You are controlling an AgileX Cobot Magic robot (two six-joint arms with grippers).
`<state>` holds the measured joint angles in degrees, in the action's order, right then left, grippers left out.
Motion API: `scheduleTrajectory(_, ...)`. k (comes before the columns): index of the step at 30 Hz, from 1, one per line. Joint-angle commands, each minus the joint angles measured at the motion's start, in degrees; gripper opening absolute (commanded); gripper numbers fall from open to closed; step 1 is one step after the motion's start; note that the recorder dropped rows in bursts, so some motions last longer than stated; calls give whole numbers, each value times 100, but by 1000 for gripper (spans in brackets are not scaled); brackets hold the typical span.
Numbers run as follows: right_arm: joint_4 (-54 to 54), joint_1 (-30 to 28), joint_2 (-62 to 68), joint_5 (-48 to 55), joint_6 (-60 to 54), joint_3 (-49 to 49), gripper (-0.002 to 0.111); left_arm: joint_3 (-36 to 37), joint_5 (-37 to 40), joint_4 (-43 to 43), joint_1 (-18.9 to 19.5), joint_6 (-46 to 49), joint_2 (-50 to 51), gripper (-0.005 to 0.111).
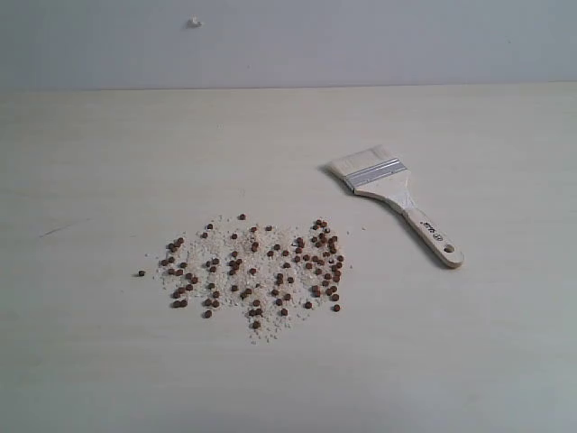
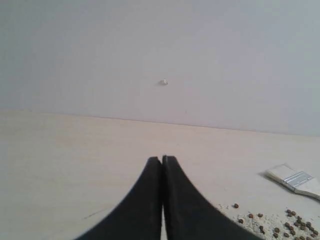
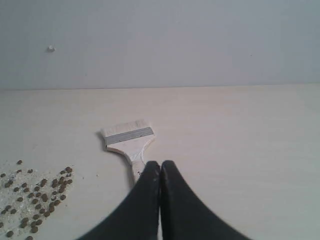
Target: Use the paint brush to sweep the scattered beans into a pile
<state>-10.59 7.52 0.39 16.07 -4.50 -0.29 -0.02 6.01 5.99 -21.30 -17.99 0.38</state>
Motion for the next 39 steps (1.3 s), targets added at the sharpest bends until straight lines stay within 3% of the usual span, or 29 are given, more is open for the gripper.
scheduleTrajectory(1,7,-30,-39,-79,-15,29,0,2,-15,-48,11,-25,-38,0)
scheduleTrajectory(30,-4,-30,-39,-454,-26,29,0,2,195,-48,11,-25,-38,0)
scheduleTrajectory(39,-410,-30,-39,-1393,15,29,0,2,195,-48,11,-25,-38,0)
